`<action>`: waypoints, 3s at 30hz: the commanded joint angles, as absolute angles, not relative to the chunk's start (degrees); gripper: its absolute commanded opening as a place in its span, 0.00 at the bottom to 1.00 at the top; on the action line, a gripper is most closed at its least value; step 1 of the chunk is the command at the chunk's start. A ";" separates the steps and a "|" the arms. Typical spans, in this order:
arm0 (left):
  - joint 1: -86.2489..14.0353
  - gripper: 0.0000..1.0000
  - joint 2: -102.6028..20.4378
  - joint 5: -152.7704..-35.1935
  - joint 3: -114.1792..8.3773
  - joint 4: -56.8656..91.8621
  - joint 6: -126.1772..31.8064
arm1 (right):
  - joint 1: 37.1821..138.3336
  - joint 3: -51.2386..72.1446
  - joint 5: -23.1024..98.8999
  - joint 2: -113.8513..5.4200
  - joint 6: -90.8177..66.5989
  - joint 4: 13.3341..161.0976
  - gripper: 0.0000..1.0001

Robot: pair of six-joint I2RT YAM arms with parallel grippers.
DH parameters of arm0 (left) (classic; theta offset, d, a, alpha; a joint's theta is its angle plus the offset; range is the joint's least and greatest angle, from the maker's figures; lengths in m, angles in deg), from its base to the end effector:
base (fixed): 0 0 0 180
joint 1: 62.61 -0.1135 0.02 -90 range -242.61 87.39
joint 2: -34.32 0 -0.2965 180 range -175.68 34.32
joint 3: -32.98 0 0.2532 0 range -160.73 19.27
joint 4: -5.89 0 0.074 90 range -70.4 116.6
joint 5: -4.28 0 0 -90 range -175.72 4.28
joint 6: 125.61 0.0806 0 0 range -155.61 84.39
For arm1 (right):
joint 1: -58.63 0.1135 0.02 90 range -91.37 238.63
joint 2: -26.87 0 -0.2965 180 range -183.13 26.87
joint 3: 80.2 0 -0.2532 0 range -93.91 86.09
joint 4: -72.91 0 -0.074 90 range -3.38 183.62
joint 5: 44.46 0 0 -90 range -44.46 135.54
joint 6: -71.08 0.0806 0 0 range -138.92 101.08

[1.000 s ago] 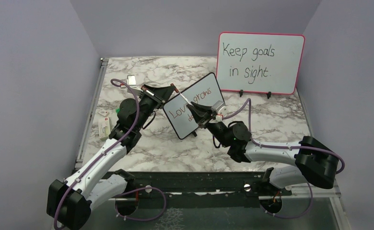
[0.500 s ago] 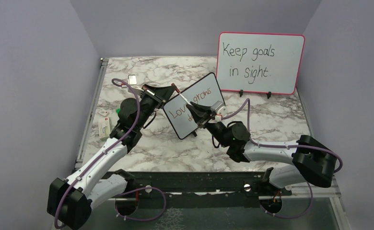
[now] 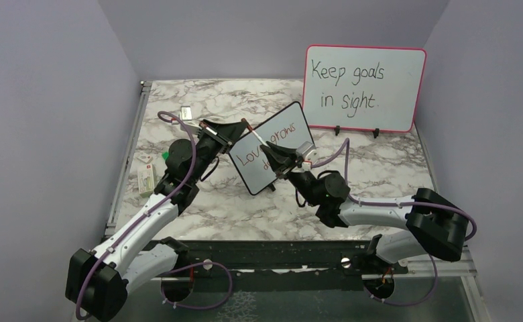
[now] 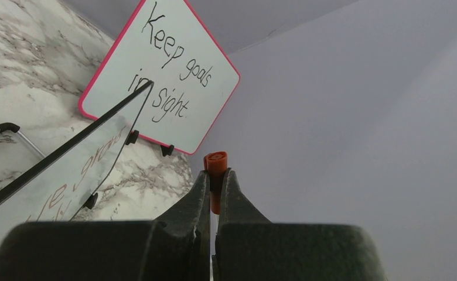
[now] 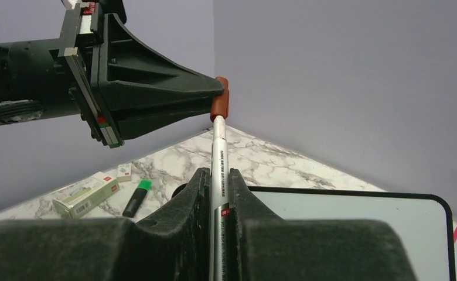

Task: Write a sentence on the whiteboard
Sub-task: Close the whiteboard marker at the center of the board.

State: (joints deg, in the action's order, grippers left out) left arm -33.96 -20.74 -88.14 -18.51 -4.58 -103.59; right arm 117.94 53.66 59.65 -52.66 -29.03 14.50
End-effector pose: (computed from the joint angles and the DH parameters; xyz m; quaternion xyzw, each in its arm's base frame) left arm 0.2233 -0.1259 0.3594 -0.2083 0.6298 -0.5681 0.4871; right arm 0.1779 0.2612 0.3301 -0.2184 0.4972 0.2885 0.7886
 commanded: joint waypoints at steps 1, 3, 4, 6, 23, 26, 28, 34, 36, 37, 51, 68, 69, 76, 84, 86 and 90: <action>-33.48 0.00 -19.90 -90.60 -18.00 -6.63 -104.65 | 118.36 52.27 60.84 -53.67 -28.67 10.08 0.00; -33.22 0.00 -20.01 -90.96 -18.04 -6.84 -104.96 | 118.38 51.90 60.57 -54.24 -28.44 9.31 0.00; -33.09 0.00 -19.94 -90.99 -18.07 -6.92 -105.10 | 118.38 51.76 60.70 -54.64 -28.49 8.74 0.00; -32.71 0.00 -19.80 -91.00 -17.82 -7.10 -105.48 | 118.38 51.49 61.52 -55.59 -28.65 7.04 0.00; -27.83 0.00 -19.72 -91.52 -14.32 -10.19 -106.74 | 118.37 49.52 65.72 -64.18 -33.05 -7.43 0.00; -26.79 0.00 -19.34 -91.44 -12.81 -11.07 -107.52 | 118.31 49.53 66.32 -64.95 -33.03 -9.02 0.00; -26.07 0.00 -19.16 -91.19 -11.35 -12.24 -108.41 | 118.31 49.68 66.47 -65.38 -32.79 -9.75 0.01; -24.36 0.00 -18.89 -90.06 -7.18 -16.14 -111.63 | 118.31 49.91 66.37 -65.81 -28.52 -10.01 0.00; -23.84 0.00 -18.76 -89.42 -5.95 -18.11 -112.43 | 118.22 49.96 66.70 -66.09 -26.74 -10.50 0.00; -23.56 0.00 -18.83 -89.20 -5.57 -18.96 -112.50 | 118.18 50.05 66.83 -66.26 -25.95 -10.94 0.00; -21.75 0.00 -21.62 -88.98 -3.24 -27.63 -113.14 | 116.33 51.35 64.21 -65.68 -14.30 -10.23 0.00; -21.76 0.47 -13.30 -76.28 -0.13 -21.41 -104.07 | 115.41 57.86 66.51 -50.24 -15.02 16.90 0.00; -21.74 0.52 -12.38 -75.55 -0.20 -20.07 -102.89 | 115.41 58.14 67.44 -48.91 -15.28 19.52 0.00; -21.79 0.78 -5.34 -70.79 -3.55 -6.47 -89.46 | 115.09 58.67 77.94 -39.56 -15.43 40.72 0.00; -21.76 0.99 3.04 -62.84 -11.18 15.62 -67.97 | 114.53 61.42 90.85 -30.36 -5.71 64.47 0.00; -21.74 0.99 5.23 -61.57 -12.88 20.75 -66.08 | 114.44 62.51 93.41 -29.09 -2.16 68.65 0.00; -21.76 0.99 8.50 -61.20 -16.76 27.66 -61.07 | 114.40 64.08 97.41 -28.97 5.91 76.15 0.00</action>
State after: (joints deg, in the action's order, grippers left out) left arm -21.83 5.46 -64.95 -12.30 15.44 -71.29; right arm 114.66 62.47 89.35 -29.41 -3.92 63.99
